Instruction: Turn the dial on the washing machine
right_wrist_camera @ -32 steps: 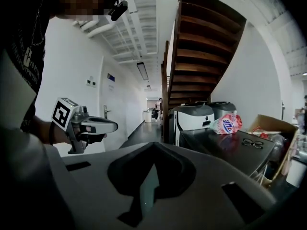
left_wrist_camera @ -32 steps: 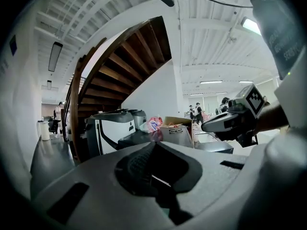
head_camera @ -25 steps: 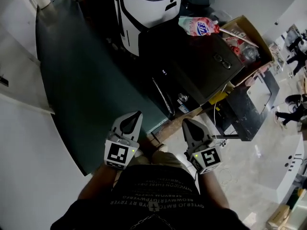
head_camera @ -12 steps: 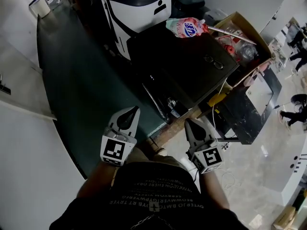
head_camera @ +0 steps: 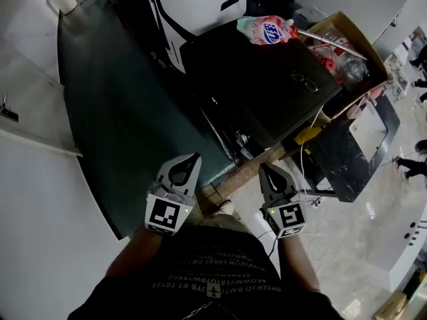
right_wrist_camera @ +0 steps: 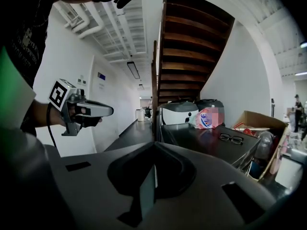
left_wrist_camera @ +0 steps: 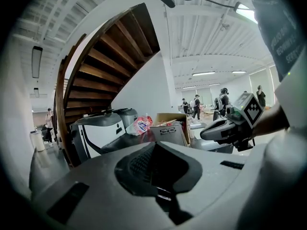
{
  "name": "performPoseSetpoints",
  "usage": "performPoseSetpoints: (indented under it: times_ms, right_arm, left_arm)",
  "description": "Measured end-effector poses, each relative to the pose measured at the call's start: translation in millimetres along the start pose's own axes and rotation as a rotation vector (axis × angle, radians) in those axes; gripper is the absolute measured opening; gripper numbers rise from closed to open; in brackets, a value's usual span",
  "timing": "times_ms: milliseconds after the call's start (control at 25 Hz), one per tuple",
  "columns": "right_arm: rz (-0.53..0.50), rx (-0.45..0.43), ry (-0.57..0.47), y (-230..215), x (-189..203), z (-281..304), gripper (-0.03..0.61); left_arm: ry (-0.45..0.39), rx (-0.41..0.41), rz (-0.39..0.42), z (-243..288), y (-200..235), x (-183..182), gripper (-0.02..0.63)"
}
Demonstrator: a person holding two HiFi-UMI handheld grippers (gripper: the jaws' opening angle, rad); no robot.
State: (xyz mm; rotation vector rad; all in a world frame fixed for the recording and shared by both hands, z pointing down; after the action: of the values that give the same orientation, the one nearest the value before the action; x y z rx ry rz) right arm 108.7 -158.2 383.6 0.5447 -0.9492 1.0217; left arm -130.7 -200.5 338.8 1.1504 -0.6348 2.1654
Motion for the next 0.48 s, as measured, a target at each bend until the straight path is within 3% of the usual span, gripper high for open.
performPoseSetpoints:
  times_ms: [200, 480]
  right_arm:
    - [-0.009, 0.033, 0.066, -2, 5, 32, -0.003]
    - [-0.068, 0.098, 0.148, -6, 21, 88, -0.003]
  left_arm:
    - [0.041, 0.026, 0.003, 18, 14, 14, 0.003]
    - [0.027, 0.039, 0.073, 42, 37, 30, 0.003]
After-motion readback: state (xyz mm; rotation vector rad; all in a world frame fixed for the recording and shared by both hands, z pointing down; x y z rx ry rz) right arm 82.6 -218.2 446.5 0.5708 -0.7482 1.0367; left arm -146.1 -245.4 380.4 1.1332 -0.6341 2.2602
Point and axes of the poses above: the fingertips, and each gripper's own axes: z forward along the fingers, y to its left, x out of its underside, the point moved 8 cm from there along -z, backward along the fingers, and after that the axes turned 15 degrees about y, right-handed, at the moved point
